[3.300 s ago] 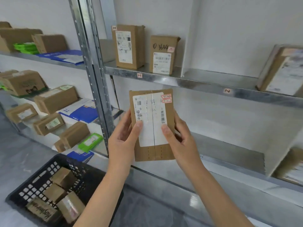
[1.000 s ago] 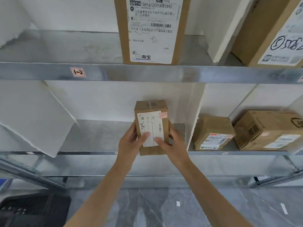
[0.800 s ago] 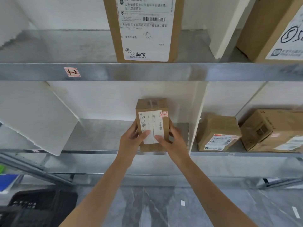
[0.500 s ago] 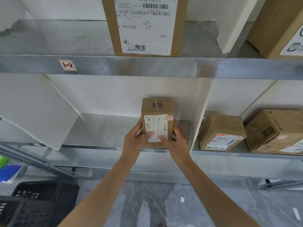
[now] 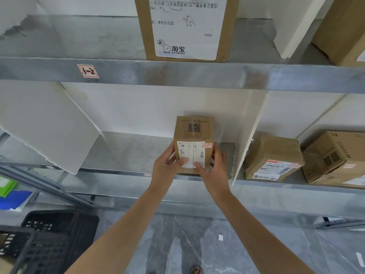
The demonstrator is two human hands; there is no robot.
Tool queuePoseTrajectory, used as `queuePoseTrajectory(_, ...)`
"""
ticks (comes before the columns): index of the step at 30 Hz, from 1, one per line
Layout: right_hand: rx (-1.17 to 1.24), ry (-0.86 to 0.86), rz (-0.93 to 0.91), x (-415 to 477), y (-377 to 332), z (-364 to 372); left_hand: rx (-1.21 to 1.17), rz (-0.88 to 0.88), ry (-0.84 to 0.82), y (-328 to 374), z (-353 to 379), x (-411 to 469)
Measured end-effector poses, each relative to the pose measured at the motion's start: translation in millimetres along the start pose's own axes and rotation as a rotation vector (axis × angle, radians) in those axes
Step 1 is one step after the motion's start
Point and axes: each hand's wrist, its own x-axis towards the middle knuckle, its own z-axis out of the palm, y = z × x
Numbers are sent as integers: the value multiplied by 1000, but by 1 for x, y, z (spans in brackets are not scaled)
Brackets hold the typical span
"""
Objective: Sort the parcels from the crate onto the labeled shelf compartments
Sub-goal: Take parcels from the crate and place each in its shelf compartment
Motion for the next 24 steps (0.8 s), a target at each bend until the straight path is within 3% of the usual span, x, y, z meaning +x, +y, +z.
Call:
queuePoseTrajectory(19,-192,-26,-91,-5,-2,0,96,49,27,-13,3,-12)
queuePoseTrajectory(24,-135,7,-27,-13,0,2,131,38,36,-17,-2,-17)
